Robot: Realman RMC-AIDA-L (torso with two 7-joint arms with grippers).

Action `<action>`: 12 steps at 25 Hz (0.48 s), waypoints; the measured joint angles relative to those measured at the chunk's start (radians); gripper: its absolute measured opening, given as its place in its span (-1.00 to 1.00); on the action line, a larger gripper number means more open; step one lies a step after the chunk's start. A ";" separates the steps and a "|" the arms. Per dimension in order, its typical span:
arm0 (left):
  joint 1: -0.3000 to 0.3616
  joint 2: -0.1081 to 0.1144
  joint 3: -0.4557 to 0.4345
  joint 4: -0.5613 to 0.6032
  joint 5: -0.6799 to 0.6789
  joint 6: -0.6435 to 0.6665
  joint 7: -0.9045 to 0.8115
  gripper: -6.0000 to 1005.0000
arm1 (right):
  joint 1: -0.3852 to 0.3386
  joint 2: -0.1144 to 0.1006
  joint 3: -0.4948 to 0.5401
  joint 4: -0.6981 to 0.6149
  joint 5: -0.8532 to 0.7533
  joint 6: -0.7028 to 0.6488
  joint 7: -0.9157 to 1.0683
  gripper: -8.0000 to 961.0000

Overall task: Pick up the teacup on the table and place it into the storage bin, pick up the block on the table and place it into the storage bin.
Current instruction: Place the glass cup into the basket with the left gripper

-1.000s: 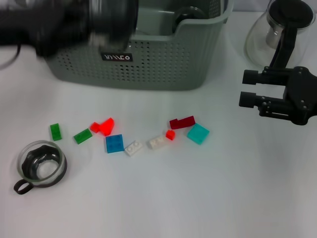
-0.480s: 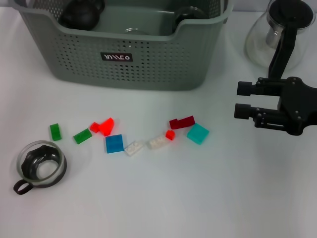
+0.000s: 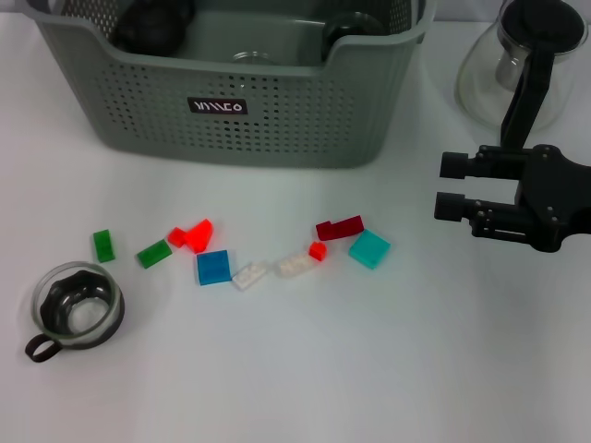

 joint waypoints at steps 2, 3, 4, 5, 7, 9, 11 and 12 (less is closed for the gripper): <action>-0.014 -0.018 0.017 -0.039 0.061 -0.044 0.000 -0.89 | 0.000 0.000 0.000 0.006 0.000 0.000 -0.003 0.28; -0.025 -0.029 0.026 -0.069 0.097 -0.065 0.000 -0.89 | 0.000 0.000 0.000 0.008 0.000 0.002 -0.004 0.28; -0.032 -0.033 0.027 -0.085 0.117 -0.075 -0.001 -0.89 | 0.000 0.000 0.001 0.010 0.001 0.003 -0.004 0.28; -0.038 -0.037 0.029 -0.100 0.131 -0.082 -0.002 -0.89 | 0.000 -0.001 0.001 0.011 0.002 0.005 -0.005 0.28; -0.043 -0.038 0.029 -0.110 0.141 -0.084 -0.005 -0.89 | 0.001 -0.001 0.001 0.011 0.003 0.007 -0.005 0.28; -0.047 -0.037 0.029 -0.115 0.142 -0.080 -0.010 -0.89 | 0.002 -0.001 0.001 0.011 0.004 0.007 -0.005 0.28; -0.048 -0.035 0.029 -0.120 0.144 -0.079 -0.021 -0.89 | 0.002 -0.001 0.001 0.011 0.004 0.008 -0.005 0.28; -0.048 -0.034 0.030 -0.122 0.149 -0.080 -0.030 -0.89 | 0.002 -0.002 0.001 0.011 0.004 0.008 -0.005 0.28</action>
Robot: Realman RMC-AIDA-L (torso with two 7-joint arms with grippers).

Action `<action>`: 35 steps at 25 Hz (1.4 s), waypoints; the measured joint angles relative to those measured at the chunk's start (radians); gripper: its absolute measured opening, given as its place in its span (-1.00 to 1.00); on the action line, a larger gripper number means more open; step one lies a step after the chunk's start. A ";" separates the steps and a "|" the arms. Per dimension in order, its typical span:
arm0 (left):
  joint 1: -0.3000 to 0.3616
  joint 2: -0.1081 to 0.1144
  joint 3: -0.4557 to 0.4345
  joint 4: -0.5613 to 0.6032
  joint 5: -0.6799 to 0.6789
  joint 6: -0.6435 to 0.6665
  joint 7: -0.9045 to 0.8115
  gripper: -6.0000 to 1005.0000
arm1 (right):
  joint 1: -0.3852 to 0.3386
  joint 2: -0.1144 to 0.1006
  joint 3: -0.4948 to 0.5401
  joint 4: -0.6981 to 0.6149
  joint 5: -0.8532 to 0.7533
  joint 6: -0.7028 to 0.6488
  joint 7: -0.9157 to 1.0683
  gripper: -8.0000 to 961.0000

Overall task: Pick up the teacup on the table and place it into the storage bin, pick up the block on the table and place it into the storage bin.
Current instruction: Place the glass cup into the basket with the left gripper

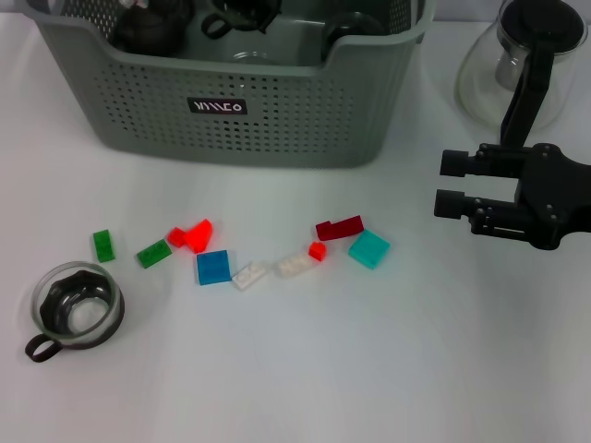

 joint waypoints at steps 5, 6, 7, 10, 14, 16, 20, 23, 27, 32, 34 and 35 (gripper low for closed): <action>-0.001 -0.003 0.001 -0.008 0.041 -0.005 -0.019 -0.89 | -0.001 0.000 0.007 0.002 -0.002 0.004 -0.001 0.28; -0.003 -0.005 0.001 -0.011 0.053 -0.006 -0.019 -0.89 | -0.001 0.000 0.009 0.002 -0.002 0.004 -0.001 0.28; -0.005 -0.008 0.001 -0.014 0.066 -0.006 -0.020 -0.89 | -0.001 0.000 0.011 0.003 -0.002 0.004 -0.001 0.28; -0.014 -0.013 0.001 -0.025 0.097 -0.012 -0.037 -0.89 | -0.002 0.001 0.013 0.003 -0.003 0.005 -0.002 0.28; -0.032 -0.014 0.001 -0.049 0.113 -0.020 -0.049 -0.89 | -0.002 0.001 0.013 0.006 -0.004 0.008 -0.002 0.28; -0.041 -0.014 0.001 -0.067 0.119 -0.020 -0.050 -0.89 | -0.001 0.001 0.012 0.009 -0.004 0.008 -0.002 0.28; -0.057 -0.011 0.001 -0.092 0.137 -0.017 -0.060 -0.88 | -0.001 0.002 0.011 0.013 -0.005 0.008 -0.011 0.28; -0.070 -0.006 0.008 -0.099 0.149 -0.009 -0.108 -0.84 | -0.002 0.002 0.011 0.013 -0.005 0.008 -0.012 0.28; -0.076 0.000 0.023 -0.102 0.153 -0.008 -0.140 -0.70 | -0.002 0.001 0.011 0.013 -0.005 0.008 -0.012 0.28; -0.068 -0.007 0.020 -0.064 0.149 0.025 -0.145 -0.39 | -0.001 0.000 0.010 0.013 -0.005 0.008 -0.012 0.28; -0.051 -0.012 0.017 -0.013 0.134 0.055 -0.140 -0.23 | -0.002 -0.001 0.011 0.013 -0.005 0.008 -0.012 0.28; -0.036 -0.016 0.017 0.026 0.123 0.075 -0.139 -0.13 | -0.003 -0.001 0.011 0.013 -0.005 0.008 -0.012 0.28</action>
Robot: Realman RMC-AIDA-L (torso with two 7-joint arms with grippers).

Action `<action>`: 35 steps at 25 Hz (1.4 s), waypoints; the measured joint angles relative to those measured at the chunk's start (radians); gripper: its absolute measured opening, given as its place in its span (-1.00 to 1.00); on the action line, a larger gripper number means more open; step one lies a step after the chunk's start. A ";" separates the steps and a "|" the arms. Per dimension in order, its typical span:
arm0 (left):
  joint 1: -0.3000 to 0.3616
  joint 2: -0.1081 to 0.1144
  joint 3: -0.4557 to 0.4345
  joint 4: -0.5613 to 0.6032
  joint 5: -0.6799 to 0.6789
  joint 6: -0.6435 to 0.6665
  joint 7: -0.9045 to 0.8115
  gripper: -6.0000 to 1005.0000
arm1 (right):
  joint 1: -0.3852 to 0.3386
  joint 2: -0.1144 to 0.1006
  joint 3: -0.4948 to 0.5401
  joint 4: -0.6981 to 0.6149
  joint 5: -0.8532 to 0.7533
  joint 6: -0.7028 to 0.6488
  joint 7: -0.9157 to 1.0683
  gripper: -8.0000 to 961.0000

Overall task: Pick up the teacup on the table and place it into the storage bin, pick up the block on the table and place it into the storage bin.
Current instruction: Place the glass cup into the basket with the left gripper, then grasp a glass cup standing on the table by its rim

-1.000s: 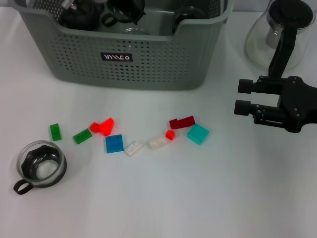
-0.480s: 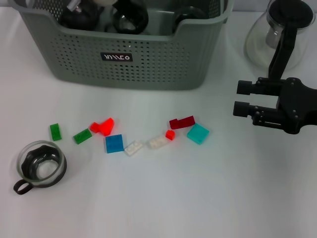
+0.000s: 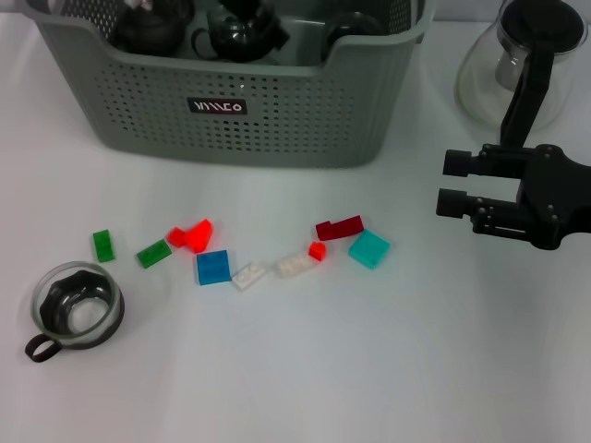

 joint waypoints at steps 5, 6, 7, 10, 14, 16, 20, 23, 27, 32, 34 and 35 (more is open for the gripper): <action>0.103 -0.010 -0.004 0.254 -0.109 0.126 0.006 0.17 | -0.002 -0.002 0.000 0.000 0.000 -0.002 0.000 0.28; 0.122 -0.007 -0.008 0.287 -0.145 0.142 0.014 0.18 | -0.002 -0.002 0.000 0.000 0.000 -0.002 0.000 0.28; 0.142 -0.004 -0.015 0.321 -0.186 0.159 0.025 0.19 | -0.002 -0.002 0.000 0.000 0.000 -0.002 0.000 0.28; 0.211 0.000 -0.074 0.401 -0.352 0.200 0.101 0.22 | -0.001 -0.002 0.000 0.000 0.000 -0.003 0.000 0.28; 0.291 0.005 -0.222 0.409 -0.622 0.305 0.265 0.22 | 0.001 -0.001 0.000 0.001 0.000 -0.005 0.000 0.28; 0.348 0.012 -0.337 0.361 -0.808 0.415 0.388 0.22 | 0.002 0.000 0.000 0.001 0.000 -0.006 0.000 0.28; 0.416 0.050 -0.477 0.213 -1.039 0.600 0.545 0.22 | 0.002 0.002 0.000 0.002 0.000 -0.007 0.000 0.28; 0.472 0.121 -0.559 0.027 -1.198 0.774 0.661 0.21 | 0.003 0.003 -0.001 0.002 0.000 -0.007 0.000 0.28; 0.532 0.176 -0.567 -0.037 -1.188 0.855 0.687 0.20 | 0.004 0.003 -0.001 0.002 0.000 -0.007 0.000 0.28; 0.584 0.175 -0.553 0.131 -1.006 0.980 0.686 0.20 | 0.004 0.002 0.000 0.002 0.000 -0.008 0.000 0.28; 0.590 0.174 -0.517 0.207 -0.907 1.009 0.664 0.20 | 0.003 0.001 -0.001 0.001 0.000 -0.008 0.000 0.28; 0.590 0.173 -0.486 0.246 -0.850 1.010 0.646 0.20 | 0.003 0.001 -0.001 0.001 0.000 -0.008 0.001 0.28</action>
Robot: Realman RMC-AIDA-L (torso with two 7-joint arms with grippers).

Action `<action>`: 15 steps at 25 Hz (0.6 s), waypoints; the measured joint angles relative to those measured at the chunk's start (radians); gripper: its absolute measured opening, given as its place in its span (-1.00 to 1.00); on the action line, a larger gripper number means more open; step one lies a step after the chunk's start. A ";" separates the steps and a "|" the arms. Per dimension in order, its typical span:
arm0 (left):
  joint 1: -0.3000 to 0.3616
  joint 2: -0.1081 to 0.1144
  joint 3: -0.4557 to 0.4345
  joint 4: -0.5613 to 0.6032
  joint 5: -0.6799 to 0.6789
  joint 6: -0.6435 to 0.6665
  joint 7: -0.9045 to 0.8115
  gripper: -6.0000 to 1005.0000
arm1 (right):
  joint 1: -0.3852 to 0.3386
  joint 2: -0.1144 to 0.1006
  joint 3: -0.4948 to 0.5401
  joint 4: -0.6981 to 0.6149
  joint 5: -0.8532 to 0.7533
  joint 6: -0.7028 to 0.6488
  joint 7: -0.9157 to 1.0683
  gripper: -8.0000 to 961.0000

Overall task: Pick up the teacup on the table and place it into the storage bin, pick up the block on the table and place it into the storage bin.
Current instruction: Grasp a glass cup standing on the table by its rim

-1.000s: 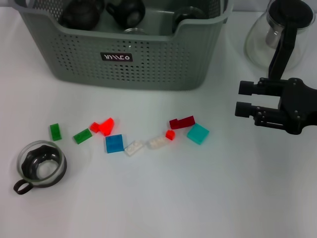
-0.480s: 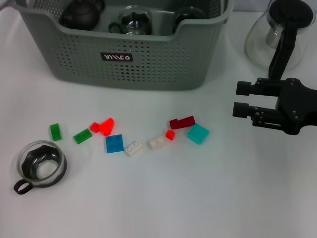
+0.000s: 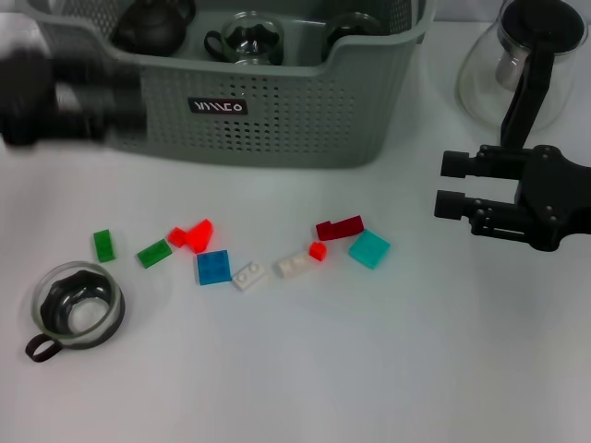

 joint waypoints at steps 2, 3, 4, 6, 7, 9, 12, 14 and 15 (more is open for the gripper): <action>-0.002 -0.003 0.056 0.065 0.106 0.000 -0.036 0.20 | 0.000 -0.001 -0.003 0.000 0.000 0.000 0.000 0.28; -0.007 -0.006 0.079 0.089 0.157 -0.001 -0.055 0.20 | 0.000 -0.001 -0.003 0.000 0.000 0.000 0.000 0.28; -0.014 -0.011 0.108 0.121 0.222 -0.005 -0.078 0.20 | 0.000 -0.002 -0.004 0.000 0.000 0.000 0.001 0.28; -0.029 -0.026 0.132 0.173 0.327 -0.011 -0.114 0.20 | 0.000 -0.003 -0.004 0.000 0.000 0.000 0.003 0.28; -0.039 -0.036 0.138 0.200 0.375 -0.012 -0.126 0.20 | 0.000 -0.003 -0.003 0.000 0.000 -0.001 0.003 0.28; -0.051 -0.056 0.140 0.252 0.459 -0.014 -0.135 0.20 | 0.000 -0.004 -0.003 0.000 0.000 -0.001 0.003 0.28; -0.057 -0.088 0.141 0.346 0.575 -0.023 -0.141 0.20 | 0.002 -0.005 -0.003 0.000 0.000 -0.003 0.003 0.28; -0.057 -0.105 0.143 0.395 0.633 -0.027 -0.142 0.20 | 0.004 -0.005 -0.002 0.000 0.000 -0.004 0.003 0.28; -0.057 -0.118 0.150 0.420 0.670 -0.026 -0.143 0.20 | 0.005 -0.005 0.000 0.000 0.000 -0.004 0.003 0.28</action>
